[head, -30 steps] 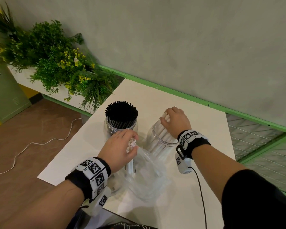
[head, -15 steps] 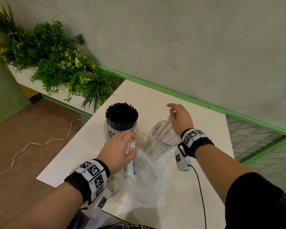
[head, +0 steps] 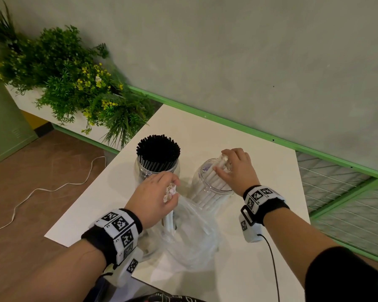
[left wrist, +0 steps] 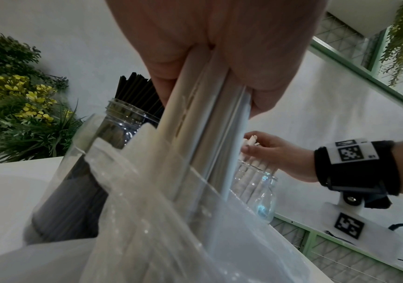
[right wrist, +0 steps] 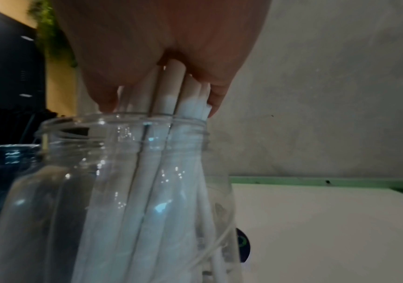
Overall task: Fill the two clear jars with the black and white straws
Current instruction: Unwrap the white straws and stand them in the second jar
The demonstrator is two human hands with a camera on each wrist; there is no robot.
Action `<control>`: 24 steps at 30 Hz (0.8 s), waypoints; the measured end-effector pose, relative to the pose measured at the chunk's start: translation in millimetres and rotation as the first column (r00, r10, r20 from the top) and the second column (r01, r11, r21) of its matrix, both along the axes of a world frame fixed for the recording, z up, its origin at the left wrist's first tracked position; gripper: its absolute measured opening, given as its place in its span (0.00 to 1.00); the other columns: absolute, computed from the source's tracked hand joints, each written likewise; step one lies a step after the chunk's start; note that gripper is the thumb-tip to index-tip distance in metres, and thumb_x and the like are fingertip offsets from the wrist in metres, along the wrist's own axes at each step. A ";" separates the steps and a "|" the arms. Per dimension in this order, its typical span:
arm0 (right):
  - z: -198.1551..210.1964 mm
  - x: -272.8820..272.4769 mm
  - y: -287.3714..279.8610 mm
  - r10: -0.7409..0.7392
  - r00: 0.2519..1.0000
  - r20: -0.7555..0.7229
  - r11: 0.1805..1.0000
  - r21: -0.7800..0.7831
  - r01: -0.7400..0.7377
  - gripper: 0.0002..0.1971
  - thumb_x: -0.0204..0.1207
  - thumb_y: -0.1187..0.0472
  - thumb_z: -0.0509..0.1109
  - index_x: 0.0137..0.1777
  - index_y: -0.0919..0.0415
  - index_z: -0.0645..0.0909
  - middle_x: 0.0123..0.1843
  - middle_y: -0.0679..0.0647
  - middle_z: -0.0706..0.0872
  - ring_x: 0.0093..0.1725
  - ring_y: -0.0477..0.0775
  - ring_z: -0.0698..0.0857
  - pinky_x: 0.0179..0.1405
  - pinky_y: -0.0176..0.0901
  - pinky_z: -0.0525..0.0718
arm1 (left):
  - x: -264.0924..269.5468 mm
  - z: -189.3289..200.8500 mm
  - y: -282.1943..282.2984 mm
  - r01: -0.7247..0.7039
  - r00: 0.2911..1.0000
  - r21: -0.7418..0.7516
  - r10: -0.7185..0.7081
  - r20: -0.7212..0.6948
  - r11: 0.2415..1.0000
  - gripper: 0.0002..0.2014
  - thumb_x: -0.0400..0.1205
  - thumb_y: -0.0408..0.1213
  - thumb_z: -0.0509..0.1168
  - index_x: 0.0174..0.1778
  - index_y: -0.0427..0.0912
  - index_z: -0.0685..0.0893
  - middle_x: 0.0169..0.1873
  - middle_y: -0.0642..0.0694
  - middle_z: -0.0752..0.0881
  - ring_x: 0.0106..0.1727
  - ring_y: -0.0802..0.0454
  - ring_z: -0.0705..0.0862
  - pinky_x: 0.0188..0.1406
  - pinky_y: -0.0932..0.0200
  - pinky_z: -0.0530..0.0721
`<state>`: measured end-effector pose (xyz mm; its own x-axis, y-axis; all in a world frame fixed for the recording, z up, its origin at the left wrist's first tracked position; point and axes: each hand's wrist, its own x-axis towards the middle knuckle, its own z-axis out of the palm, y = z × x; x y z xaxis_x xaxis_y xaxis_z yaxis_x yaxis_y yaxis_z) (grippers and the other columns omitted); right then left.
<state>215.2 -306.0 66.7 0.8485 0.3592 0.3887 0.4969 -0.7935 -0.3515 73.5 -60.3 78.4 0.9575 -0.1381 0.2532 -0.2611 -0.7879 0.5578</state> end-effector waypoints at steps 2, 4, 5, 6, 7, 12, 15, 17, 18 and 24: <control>-2.9 4.3 7.0 -0.037 0.998 0.054 0.996 0.084 0.032 0.16 0.73 0.56 0.76 0.56 0.63 0.82 0.54 0.58 0.79 0.53 0.60 0.76 0.56 0.51 0.78 | 0.0 0.5 -0.4 -0.002 1.000 0.004 0.002 -0.002 1.000 0.20 0.73 0.55 0.50 0.53 0.49 0.77 0.50 0.60 0.78 0.51 0.59 0.76 0.49 0.67 0.66; -4.0 6.9 11.3 -0.060 0.995 0.075 0.981 0.187 0.045 0.11 0.74 0.60 0.74 0.52 0.65 0.82 0.51 0.58 0.78 0.51 0.59 0.77 0.54 0.45 0.75 | -0.6 0.5 -0.2 -0.003 1.000 0.002 0.003 0.003 1.000 0.20 0.73 0.55 0.50 0.53 0.50 0.76 0.49 0.62 0.76 0.50 0.61 0.74 0.49 0.68 0.66; -3.6 8.1 12.2 -0.071 0.994 0.077 0.969 0.242 0.051 0.09 0.75 0.62 0.73 0.52 0.65 0.82 0.51 0.57 0.78 0.51 0.58 0.77 0.54 0.43 0.74 | -0.9 0.2 0.1 -0.005 1.000 -0.003 0.005 0.007 1.000 0.19 0.74 0.55 0.50 0.53 0.50 0.76 0.49 0.62 0.76 0.50 0.63 0.73 0.49 0.69 0.65; -2.2 8.7 12.8 -0.082 0.994 0.075 0.954 0.293 0.057 0.08 0.76 0.62 0.72 0.53 0.65 0.82 0.51 0.55 0.77 0.51 0.56 0.78 0.55 0.43 0.75 | -1.2 0.0 0.5 -0.007 1.000 -0.007 0.007 0.010 1.000 0.19 0.74 0.55 0.50 0.53 0.50 0.76 0.49 0.63 0.75 0.49 0.64 0.72 0.49 0.70 0.65; -0.5 9.0 13.4 -0.090 0.993 0.072 0.940 0.336 0.061 0.08 0.78 0.63 0.71 0.54 0.65 0.82 0.52 0.54 0.76 0.52 0.55 0.77 0.56 0.43 0.76 | -1.4 0.1 0.8 -0.009 1.000 -0.009 0.009 0.012 1.000 0.18 0.74 0.54 0.51 0.53 0.50 0.76 0.49 0.63 0.76 0.49 0.64 0.72 0.49 0.70 0.65; 1.3 11.1 14.0 -0.122 0.978 -0.170 0.943 0.289 0.168 0.14 0.84 0.54 0.63 0.63 0.62 0.79 0.59 0.57 0.79 0.58 0.56 0.78 0.56 0.39 0.72 | -0.9 -0.7 1.6 -0.010 1.000 -0.014 0.010 0.005 1.000 0.18 0.74 0.54 0.51 0.53 0.50 0.76 0.50 0.59 0.79 0.51 0.59 0.76 0.50 0.65 0.69; 7.0 13.8 10.3 -0.101 0.940 -0.327 0.961 0.213 0.177 0.20 0.85 0.47 0.58 0.69 0.57 0.74 0.64 0.58 0.79 0.61 0.56 0.78 0.54 0.40 0.71 | -0.6 -1.0 1.8 -0.008 1.000 -0.013 0.008 0.004 1.000 0.17 0.74 0.54 0.52 0.53 0.50 0.76 0.49 0.60 0.78 0.51 0.59 0.76 0.49 0.65 0.69; 8.0 14.1 6.3 -0.058 0.944 -0.323 0.964 0.228 0.137 0.23 0.84 0.46 0.56 0.73 0.58 0.71 0.69 0.57 0.76 0.65 0.54 0.77 0.60 0.39 0.71 | -0.4 -1.0 1.9 -0.007 1.000 -0.016 0.007 0.004 1.000 0.17 0.74 0.54 0.52 0.53 0.50 0.76 0.49 0.60 0.78 0.50 0.60 0.75 0.49 0.65 0.68; 7.8 13.1 4.2 -0.033 0.955 -0.293 0.962 0.251 0.111 0.25 0.84 0.44 0.56 0.75 0.57 0.69 0.70 0.56 0.73 0.68 0.54 0.76 0.64 0.41 0.72 | -0.3 -0.9 1.9 -0.007 1.000 -0.016 0.007 0.003 1.000 0.17 0.74 0.54 0.52 0.53 0.50 0.76 0.49 0.60 0.78 0.50 0.60 0.75 0.49 0.66 0.68; -2.1 -12.5 -11.6 0.061 0.998 -0.004 0.993 0.104 -0.060 0.32 0.79 0.36 0.56 0.79 0.52 0.62 0.78 0.51 0.64 0.77 0.50 0.63 0.76 0.45 0.61 | -0.5 0.1 2.8 -0.005 1.000 -0.013 0.005 -0.001 1.000 0.17 0.74 0.54 0.52 0.53 0.51 0.76 0.49 0.60 0.78 0.50 0.60 0.75 0.49 0.65 0.68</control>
<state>202.7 -317.7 64.6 0.8293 0.3675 0.4210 0.5400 -0.7210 -0.4343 73.1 -57.4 78.5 0.9585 -0.1300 0.2537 -0.2565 -0.7816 0.5686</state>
